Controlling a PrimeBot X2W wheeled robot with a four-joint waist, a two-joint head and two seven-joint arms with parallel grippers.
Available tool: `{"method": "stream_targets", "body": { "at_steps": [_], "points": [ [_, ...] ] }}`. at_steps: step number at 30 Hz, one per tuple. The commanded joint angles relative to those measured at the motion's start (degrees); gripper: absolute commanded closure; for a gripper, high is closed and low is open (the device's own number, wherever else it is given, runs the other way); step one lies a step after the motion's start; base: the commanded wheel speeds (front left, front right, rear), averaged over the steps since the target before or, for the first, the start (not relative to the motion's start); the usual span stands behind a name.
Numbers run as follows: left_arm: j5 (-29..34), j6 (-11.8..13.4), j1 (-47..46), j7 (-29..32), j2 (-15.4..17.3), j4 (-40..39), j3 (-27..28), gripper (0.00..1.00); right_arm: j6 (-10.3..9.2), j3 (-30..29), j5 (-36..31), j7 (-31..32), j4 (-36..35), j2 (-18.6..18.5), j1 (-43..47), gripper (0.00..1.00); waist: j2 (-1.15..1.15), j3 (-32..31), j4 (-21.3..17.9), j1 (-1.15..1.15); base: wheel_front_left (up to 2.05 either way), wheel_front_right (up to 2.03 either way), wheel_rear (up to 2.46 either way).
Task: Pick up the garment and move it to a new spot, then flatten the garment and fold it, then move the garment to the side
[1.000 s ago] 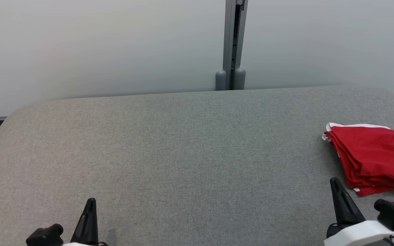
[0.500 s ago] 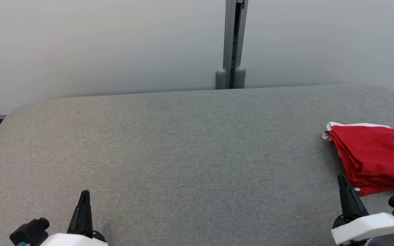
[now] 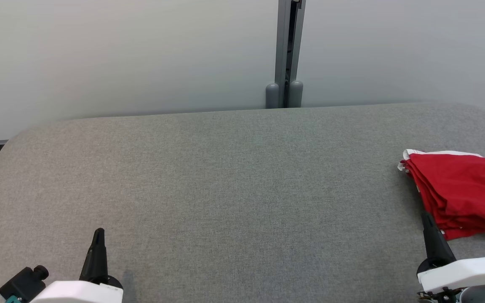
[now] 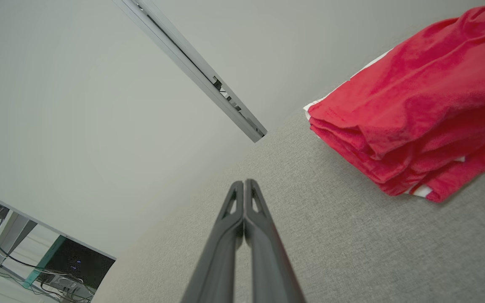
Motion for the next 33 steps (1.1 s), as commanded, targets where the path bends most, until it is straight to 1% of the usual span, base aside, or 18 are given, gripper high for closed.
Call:
{"method": "stream_targets", "body": {
  "at_steps": [1, 15, 16, 17, 33],
  "points": [
    [-1.89, -0.39, -2.02, 0.34, 0.38, -0.83, 0.44, 1.00, 0.00, -0.50, 1.86, 0.44, -0.99, -0.14, -1.60, 1.00, 0.00, 0.03, 0.00, 0.00, 0.00, 0.00, 0.00],
    [-11.32, -0.88, -3.30, 2.99, 0.47, -1.11, 1.31, 1.00, 0.00, -2.01, 11.11, 3.03, -1.20, 0.30, -2.22, 1.00, 0.00, 0.34, 0.03, 0.00, 0.00, 0.00, 0.00],
    [-11.32, -0.88, -3.30, 2.99, 0.47, -1.11, 1.31, 1.00, 0.00, -2.01, 11.11, 3.03, -1.20, 0.30, -2.22, 1.00, 0.00, 0.34, 0.03, 0.00, 0.00, 0.00, 0.00],
    [-13.14, -1.01, -3.48, 3.47, 0.48, -1.17, 1.48, 1.00, 0.01, -2.33, 12.91, 3.56, -1.23, 0.40, -2.30, 1.00, 0.00, 0.41, 0.04, 0.00, 0.00, 0.00, 0.00],
    [-22.30, -1.49, -4.55, 5.98, 0.55, -1.42, 2.29, 1.00, 0.01, -3.79, 21.86, 6.05, -1.40, 0.89, -2.83, 1.00, 0.00, 0.76, 0.07, 0.00, 0.00, 0.00, 0.00]
  ]
}}
